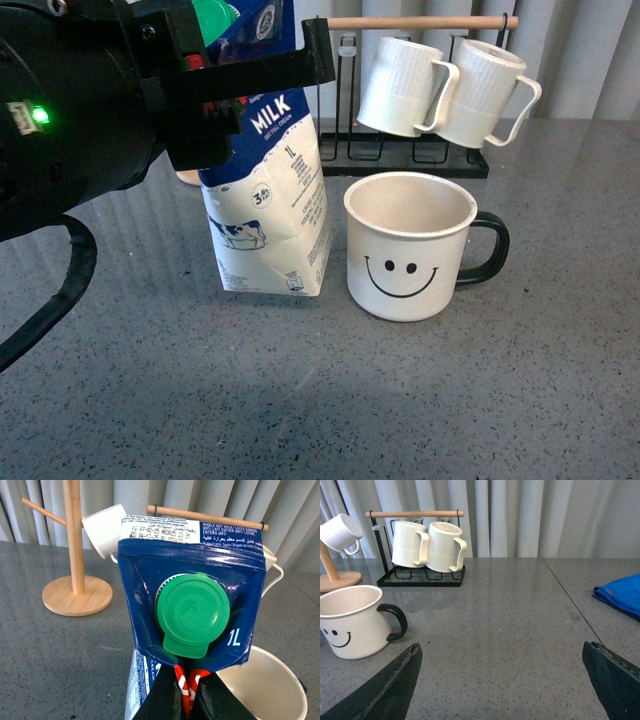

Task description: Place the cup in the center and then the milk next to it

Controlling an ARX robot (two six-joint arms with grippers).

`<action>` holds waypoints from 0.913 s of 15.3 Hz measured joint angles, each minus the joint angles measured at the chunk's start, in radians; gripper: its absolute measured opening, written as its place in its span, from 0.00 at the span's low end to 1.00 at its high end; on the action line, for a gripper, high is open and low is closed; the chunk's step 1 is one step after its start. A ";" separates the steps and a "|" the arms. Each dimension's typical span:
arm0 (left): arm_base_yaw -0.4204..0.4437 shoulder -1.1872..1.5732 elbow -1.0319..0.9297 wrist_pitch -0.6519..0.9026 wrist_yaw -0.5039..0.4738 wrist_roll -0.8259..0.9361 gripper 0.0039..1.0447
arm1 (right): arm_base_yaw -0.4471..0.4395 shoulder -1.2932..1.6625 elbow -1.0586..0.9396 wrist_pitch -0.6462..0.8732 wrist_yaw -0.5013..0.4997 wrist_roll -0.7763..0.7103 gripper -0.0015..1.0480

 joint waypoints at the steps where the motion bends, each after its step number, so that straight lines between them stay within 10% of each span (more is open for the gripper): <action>1: -0.004 0.023 0.008 0.014 -0.014 0.000 0.02 | 0.000 0.000 0.000 0.000 0.000 0.000 0.94; 14: -0.039 0.175 0.072 0.064 -0.093 -0.072 0.03 | 0.000 0.000 0.000 0.000 0.000 0.000 0.94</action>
